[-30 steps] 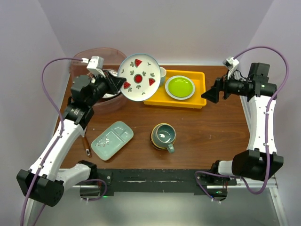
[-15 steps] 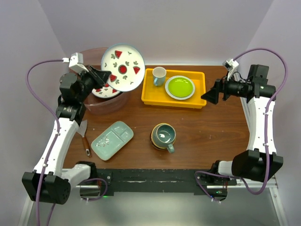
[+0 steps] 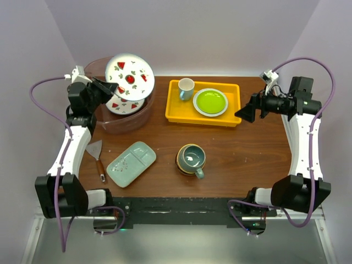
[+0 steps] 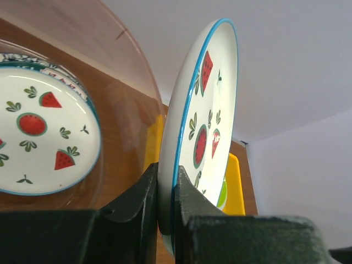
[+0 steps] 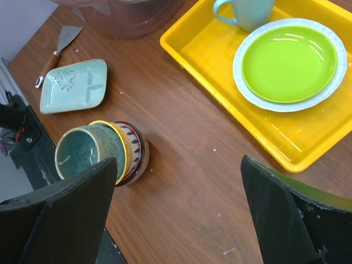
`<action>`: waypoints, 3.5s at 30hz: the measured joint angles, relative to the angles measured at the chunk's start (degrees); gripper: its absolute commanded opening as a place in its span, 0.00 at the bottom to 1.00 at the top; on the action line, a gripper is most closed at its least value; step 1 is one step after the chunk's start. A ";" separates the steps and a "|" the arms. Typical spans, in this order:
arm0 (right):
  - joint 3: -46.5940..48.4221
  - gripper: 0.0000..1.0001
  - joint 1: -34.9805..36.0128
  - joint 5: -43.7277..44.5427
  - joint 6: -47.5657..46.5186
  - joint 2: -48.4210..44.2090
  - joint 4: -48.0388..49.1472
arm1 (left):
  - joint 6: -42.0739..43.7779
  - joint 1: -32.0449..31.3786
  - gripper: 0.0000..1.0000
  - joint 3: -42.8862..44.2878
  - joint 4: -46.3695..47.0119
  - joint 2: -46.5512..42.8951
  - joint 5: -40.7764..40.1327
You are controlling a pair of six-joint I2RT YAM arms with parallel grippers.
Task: Place the mixed dishes into the plastic bin
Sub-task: Place the plate in the plastic bin, then pick up the plate at the center of the board.
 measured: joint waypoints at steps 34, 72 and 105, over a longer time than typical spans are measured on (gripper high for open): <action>-1.88 0.98 0.00 0.09 0.39 0.00 1.44 | -4.55 3.06 0.00 12.59 -17.07 27.12 -11.74; -2.62 0.98 0.00 0.07 0.61 -0.02 2.10 | -5.97 3.80 1.00 14.10 -19.19 28.59 -10.91; -2.84 0.98 0.00 -0.13 0.59 -0.76 2.12 | -0.39 4.52 1.00 9.05 -21.77 1.49 -9.90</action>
